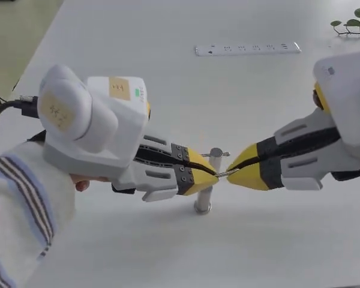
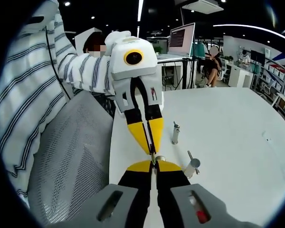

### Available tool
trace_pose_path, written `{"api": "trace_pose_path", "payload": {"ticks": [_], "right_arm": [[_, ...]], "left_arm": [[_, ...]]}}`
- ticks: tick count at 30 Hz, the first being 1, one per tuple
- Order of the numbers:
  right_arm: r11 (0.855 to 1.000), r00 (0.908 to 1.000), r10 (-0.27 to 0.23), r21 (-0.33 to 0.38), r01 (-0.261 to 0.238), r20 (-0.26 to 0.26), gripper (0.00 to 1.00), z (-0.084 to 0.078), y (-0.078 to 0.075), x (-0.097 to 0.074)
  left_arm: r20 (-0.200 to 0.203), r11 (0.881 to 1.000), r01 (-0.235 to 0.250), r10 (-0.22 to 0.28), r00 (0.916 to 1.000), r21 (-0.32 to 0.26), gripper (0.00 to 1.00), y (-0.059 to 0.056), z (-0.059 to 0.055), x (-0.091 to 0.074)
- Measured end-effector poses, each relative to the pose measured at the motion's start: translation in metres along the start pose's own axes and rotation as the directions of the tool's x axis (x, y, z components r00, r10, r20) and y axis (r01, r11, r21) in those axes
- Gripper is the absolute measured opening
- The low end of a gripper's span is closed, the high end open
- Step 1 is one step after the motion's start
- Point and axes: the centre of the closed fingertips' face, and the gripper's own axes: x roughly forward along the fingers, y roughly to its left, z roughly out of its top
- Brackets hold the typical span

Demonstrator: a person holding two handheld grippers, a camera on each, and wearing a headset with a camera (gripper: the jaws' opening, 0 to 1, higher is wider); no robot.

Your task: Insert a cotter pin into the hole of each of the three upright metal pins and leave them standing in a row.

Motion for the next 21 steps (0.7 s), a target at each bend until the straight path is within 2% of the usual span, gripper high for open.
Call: {"api": "trace_pose_path", "payload": {"ticks": [5,10,12,17,21], "right_arm": [[1.000,1.0000,0.004,-0.009,-0.004,0.001,0.00,-0.002,0.001,0.000],[0.999,0.9999,-0.015,-0.030,0.015,0.001,0.00,-0.006,-0.001,0.000],[0.999,0.9993,-0.036,-0.036,0.036,-0.012,0.00,-0.012,-0.005,0.000],[0.998,0.9977,-0.067,-0.006,0.067,-0.007,0.00,-0.021,-0.012,-0.004],[0.996,0.9964,-0.084,0.000,0.084,0.002,0.00,-0.029,-0.013,-0.005]], "left_arm": [[0.001,1.000,-0.001,0.001,1.0000,-0.026,0.00,-0.001,-0.001,0.001],[0.004,1.000,-0.010,0.010,0.9999,-0.023,0.01,0.001,-0.003,0.001],[-0.001,0.999,-0.019,0.019,0.9998,-0.027,0.04,0.003,-0.005,0.001],[-0.031,0.999,-0.053,0.053,0.9981,-0.010,0.22,0.010,-0.016,0.002],[-0.054,0.999,-0.052,0.051,0.9972,-0.016,0.22,0.010,-0.022,0.004]]}}
